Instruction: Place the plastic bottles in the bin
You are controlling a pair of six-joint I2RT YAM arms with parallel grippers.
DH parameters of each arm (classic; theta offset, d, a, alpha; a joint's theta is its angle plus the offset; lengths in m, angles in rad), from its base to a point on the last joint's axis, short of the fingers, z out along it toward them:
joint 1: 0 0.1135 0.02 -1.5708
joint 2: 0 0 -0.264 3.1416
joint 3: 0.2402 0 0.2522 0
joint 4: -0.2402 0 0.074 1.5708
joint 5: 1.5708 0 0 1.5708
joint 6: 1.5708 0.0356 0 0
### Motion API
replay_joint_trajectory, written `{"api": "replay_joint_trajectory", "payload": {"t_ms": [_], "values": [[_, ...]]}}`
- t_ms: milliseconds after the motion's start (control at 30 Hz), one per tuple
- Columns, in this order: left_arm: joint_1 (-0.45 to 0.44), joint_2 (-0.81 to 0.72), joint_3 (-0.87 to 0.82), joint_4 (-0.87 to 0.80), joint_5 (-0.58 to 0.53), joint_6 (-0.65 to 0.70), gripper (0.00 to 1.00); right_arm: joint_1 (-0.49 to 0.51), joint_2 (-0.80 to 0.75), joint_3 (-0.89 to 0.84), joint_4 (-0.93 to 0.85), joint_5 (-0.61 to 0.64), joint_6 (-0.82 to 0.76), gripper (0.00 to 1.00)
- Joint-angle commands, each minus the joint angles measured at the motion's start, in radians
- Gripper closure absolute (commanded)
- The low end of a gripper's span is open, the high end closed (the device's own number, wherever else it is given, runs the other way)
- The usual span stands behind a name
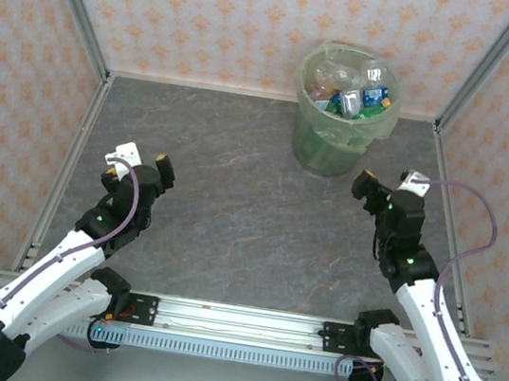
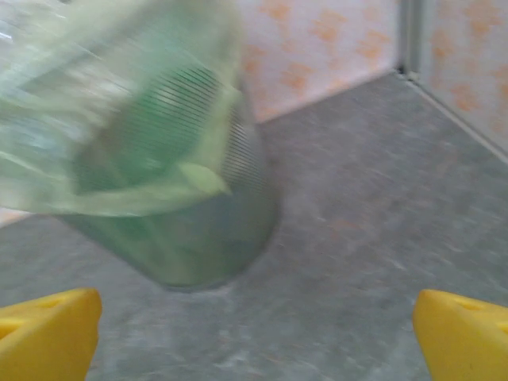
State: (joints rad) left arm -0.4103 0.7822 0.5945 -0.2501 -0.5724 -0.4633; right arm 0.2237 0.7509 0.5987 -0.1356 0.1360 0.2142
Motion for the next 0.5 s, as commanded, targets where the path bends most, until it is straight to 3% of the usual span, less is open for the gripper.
{"api": "replay_joint_trajectory", "payload": {"t_ms": [0,267,467], "values": [[0.017,0.040,-0.038,0.001,-0.052,-0.008,0.01,0.002,-0.015,-0.118,0.146,0.206,-0.043,0.00],[0.155,0.157,-0.127,0.250,0.029,0.152,0.01,-0.001,0.098,-0.403,0.655,0.292,-0.198,0.00],[0.292,0.390,-0.090,0.436,0.078,0.206,0.00,-0.056,0.347,-0.366,0.896,0.249,-0.170,0.00]]}}
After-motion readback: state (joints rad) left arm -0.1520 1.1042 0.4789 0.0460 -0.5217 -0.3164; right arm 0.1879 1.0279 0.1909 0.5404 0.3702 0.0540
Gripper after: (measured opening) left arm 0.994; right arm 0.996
